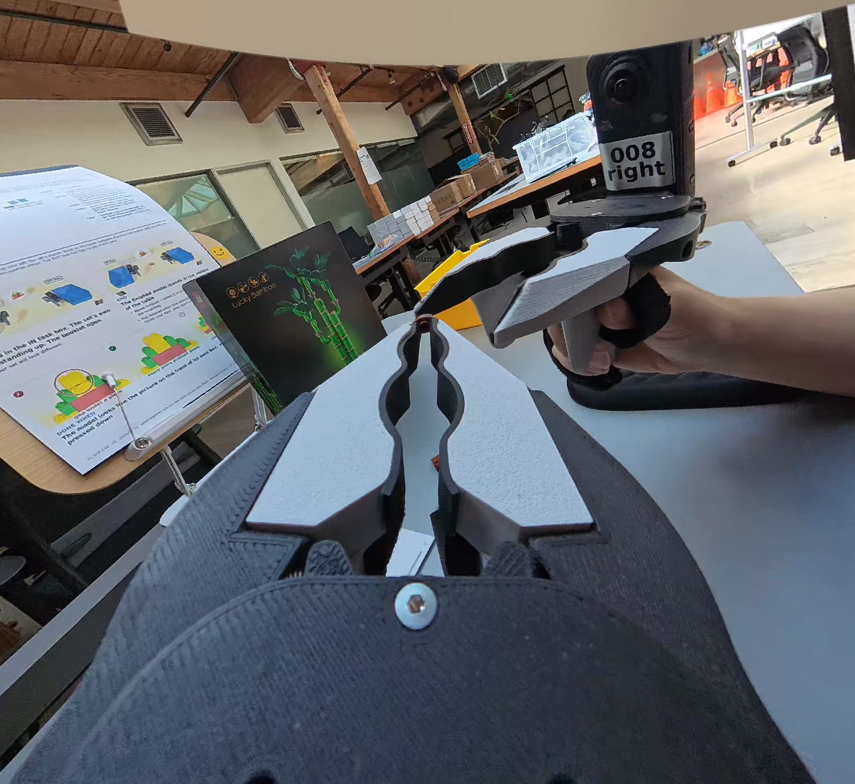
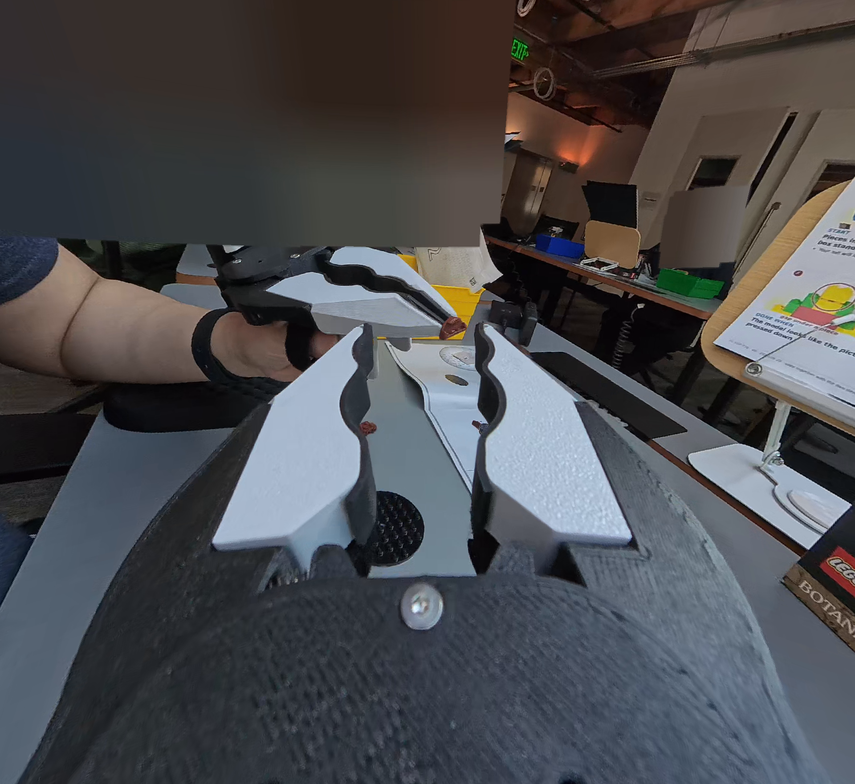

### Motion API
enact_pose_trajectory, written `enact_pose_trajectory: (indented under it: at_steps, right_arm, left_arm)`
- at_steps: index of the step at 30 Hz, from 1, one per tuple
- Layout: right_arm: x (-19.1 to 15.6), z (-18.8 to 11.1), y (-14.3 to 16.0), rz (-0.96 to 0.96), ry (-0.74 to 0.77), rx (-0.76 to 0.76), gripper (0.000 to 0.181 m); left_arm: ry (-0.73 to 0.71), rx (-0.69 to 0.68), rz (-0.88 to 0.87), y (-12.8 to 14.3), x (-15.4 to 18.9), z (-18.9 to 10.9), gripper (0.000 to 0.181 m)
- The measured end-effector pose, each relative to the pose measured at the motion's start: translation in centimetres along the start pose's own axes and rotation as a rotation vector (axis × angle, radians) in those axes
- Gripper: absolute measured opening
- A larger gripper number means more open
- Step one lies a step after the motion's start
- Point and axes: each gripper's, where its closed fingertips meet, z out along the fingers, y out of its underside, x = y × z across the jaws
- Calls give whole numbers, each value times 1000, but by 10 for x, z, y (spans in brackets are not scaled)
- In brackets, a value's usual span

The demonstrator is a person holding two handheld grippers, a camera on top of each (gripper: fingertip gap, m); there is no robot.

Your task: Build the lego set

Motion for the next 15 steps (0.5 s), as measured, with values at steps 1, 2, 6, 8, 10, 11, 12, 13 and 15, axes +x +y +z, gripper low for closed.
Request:
enact_pose_trajectory:
  at_steps: [1,2,6,8,10,11,12,13,15]
  right_arm:
    - [-1,1,3,-21,0,-21,48]
    - [-2,2,9,-54,0,-54,53]
    - [-10,9,26,-196,15,-156,67]
    - [-11,14,29,-277,53,-173,76]
    - [-10,18,34,-359,109,-204,86]
    - [-12,21,37,-391,113,-220,90]
    - [-15,23,38,-409,118,-217,94]
    - [-15,25,38,-421,131,-214,98]
    - [-15,26,38,-430,152,-213,99]
  left_arm:
    - [1,-8,17,2,1,0,2]
    - [2,-15,28,4,1,0,2]
    - [-3,-28,40,6,2,1,2]
    - [-8,-35,37,8,1,1,2]
    - [-15,-38,29,8,-1,1,2]
    - [-15,-40,27,9,-1,1,2]
    - [-16,-40,26,8,-1,1,2]
    - [-21,-38,25,8,-1,1,2]
    - [-26,-38,28,8,-2,1,2]
